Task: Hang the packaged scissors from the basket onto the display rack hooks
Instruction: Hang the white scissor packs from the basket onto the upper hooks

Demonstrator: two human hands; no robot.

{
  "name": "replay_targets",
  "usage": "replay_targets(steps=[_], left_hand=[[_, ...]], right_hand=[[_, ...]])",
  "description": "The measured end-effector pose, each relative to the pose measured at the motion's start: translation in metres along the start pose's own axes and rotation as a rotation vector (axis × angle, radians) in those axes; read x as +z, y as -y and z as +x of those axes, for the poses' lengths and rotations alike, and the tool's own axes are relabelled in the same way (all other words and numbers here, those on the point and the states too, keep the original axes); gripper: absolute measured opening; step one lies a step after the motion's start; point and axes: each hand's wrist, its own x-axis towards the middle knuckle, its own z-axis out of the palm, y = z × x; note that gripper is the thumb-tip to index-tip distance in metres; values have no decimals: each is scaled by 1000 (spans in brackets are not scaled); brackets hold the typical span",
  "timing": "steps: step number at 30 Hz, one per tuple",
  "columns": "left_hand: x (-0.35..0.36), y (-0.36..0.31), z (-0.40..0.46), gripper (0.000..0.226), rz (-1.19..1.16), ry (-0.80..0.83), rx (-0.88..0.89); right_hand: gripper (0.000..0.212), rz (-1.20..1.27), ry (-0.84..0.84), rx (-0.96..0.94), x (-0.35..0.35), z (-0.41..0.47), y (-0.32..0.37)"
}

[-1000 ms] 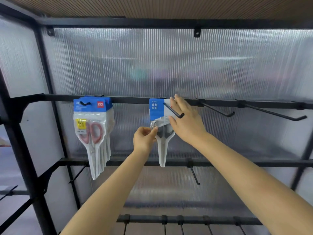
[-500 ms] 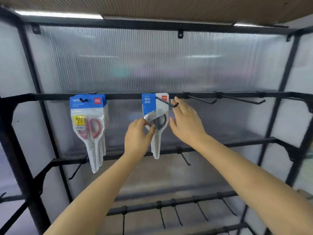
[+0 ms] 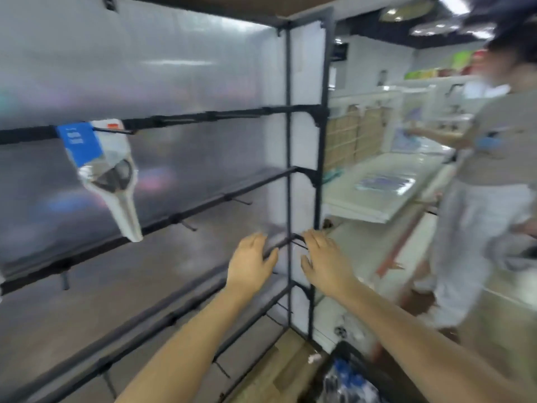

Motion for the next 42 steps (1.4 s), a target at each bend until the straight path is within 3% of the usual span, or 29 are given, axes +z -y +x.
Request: replay_targets(steps=[3,10,13,17,23,29,33,42], left_hand=[[54,-31,-15,51,-57,162,42],[174,-80,-55,39,-118,511,92],[217,-98,-53,45,-114,629,75],[273,-114,-45,20,-109,732,52],[356,-116,-32,31,-67,828,90],[447,-78,-48,25,54,946,117],[510,-38,-82,38,141,1081,95],[659,75,-158,34,198,1234,36]], right_hand=[[52,-65,-9,155,17,-60,-61],[53,-87,203,580,48,-195,-170],[53,-63,221,703,59,-221,-206],[46,-6,210,782,76,-231,-255],[50,28,239,844,115,-229,-315],[50,88,435,848,211,-256,-343],[52,168,551,897,290,-279,-351],[49,303,674,1069,470,-338,-366]])
